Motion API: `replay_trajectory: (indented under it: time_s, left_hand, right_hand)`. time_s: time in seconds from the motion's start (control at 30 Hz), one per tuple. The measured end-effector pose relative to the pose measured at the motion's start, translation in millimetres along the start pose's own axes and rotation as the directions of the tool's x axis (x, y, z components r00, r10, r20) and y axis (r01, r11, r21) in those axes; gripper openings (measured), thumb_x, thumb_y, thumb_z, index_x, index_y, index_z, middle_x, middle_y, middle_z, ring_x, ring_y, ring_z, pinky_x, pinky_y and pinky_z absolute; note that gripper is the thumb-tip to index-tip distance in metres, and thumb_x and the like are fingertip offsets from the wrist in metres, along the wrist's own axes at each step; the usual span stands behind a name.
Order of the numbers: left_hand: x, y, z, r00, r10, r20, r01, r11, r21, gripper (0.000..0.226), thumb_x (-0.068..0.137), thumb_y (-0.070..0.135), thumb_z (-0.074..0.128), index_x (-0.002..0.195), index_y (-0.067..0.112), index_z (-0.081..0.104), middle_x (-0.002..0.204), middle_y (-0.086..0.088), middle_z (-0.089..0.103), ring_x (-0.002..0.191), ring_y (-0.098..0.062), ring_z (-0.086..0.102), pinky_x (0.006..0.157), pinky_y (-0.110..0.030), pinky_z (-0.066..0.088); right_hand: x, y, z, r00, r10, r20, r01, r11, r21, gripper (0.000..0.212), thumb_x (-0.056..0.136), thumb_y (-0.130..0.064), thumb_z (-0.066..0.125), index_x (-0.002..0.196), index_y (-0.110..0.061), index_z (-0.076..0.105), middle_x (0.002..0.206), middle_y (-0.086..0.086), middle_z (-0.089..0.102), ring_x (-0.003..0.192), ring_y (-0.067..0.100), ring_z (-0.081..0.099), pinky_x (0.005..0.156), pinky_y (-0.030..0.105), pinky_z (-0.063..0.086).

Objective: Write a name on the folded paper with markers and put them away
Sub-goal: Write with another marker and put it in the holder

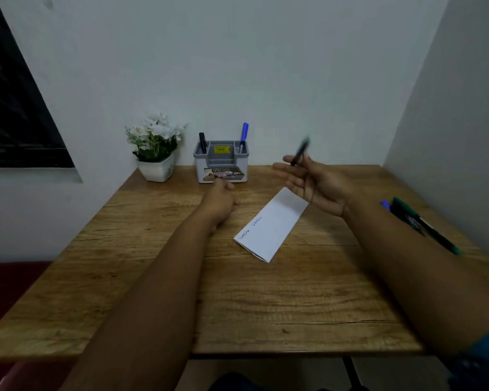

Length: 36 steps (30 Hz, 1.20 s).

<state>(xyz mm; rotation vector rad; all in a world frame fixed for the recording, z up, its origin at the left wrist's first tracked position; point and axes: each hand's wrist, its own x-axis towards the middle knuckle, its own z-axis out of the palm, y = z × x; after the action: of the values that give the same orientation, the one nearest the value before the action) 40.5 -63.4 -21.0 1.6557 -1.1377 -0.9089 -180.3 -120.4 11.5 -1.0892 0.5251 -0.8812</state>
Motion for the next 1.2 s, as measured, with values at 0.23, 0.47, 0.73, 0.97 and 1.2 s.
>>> replay_trajectory:
  time_s: [0.23, 0.47, 0.73, 0.97, 1.2]
  left_hand:
    - [2.7, -10.1, 13.9, 0.957, 0.183, 0.226, -0.255, 0.899, 0.355, 0.012, 0.074, 0.027, 0.081, 0.083, 0.031, 0.074, 0.092, 0.009, 0.071, 0.091, -0.009, 0.064, 0.089, -0.038, 0.053]
    - [5.0, -6.6, 12.2, 0.955, 0.167, 0.245, -0.239, 0.923, 0.3, 0.014, 0.076, 0.013, 0.08, 0.087, 0.022, 0.078, 0.095, 0.005, 0.073, 0.093, -0.011, 0.063, 0.093, -0.035, 0.05]
    - [5.3, -4.7, 11.0, 0.958, 0.131, 0.254, -0.198, 0.945, 0.262, 0.014, 0.079, 0.004, 0.075, 0.089, 0.014, 0.077, 0.094, -0.003, 0.074, 0.068, -0.007, 0.06, 0.068, -0.023, 0.053]
    - [4.8, -3.8, 11.3, 0.961, 0.104, 0.256, -0.169, 0.955, 0.244, 0.016, 0.078, 0.002, 0.075, 0.09, 0.012, 0.077, 0.094, -0.002, 0.073, 0.086, -0.015, 0.066, 0.086, -0.03, 0.056]
    - [4.1, -3.6, 10.5, 0.966, 0.079, 0.248, -0.139, 0.962, 0.234, 0.014, 0.077, 0.001, 0.076, 0.087, 0.01, 0.076, 0.088, -0.001, 0.073, 0.077, -0.014, 0.064, 0.082, -0.03, 0.058]
  right_hand:
    - [8.4, 39.3, 2.2, 0.989, 0.015, -0.145, -0.079, 0.89, -0.449, 0.036, 0.094, -0.032, 0.061, 0.102, 0.002, 0.068, 0.075, 0.0, 0.063, 0.055, 0.006, 0.05, 0.054, 0.017, 0.042]
    - [4.9, 40.8, 1.9, 0.999, -0.047, 0.014, 0.04, 0.599, -0.799, 0.014, 0.084, -0.002, 0.069, 0.096, -0.003, 0.074, 0.096, 0.006, 0.073, 0.085, 0.003, 0.065, 0.071, 0.011, 0.051]
    - [15.6, 53.7, -0.5, 0.985, -0.163, 0.057, 0.124, 0.441, -0.889, 0.009, 0.084, -0.012, 0.068, 0.083, -0.016, 0.077, 0.086, -0.008, 0.074, 0.086, 0.001, 0.066, 0.079, 0.018, 0.052]
    - [19.0, 55.7, -1.3, 0.988, -0.131, 0.086, 0.128, 0.358, -0.925, 0.008, 0.082, -0.016, 0.072, 0.085, -0.021, 0.078, 0.086, -0.012, 0.073, 0.085, -0.002, 0.064, 0.077, 0.017, 0.048]
    - [18.6, 57.6, -2.3, 0.988, -0.141, 0.069, 0.12, 0.394, -0.911, 0.007, 0.085, -0.019, 0.071, 0.086, -0.023, 0.077, 0.087, -0.013, 0.072, 0.086, -0.004, 0.064, 0.075, 0.015, 0.047]
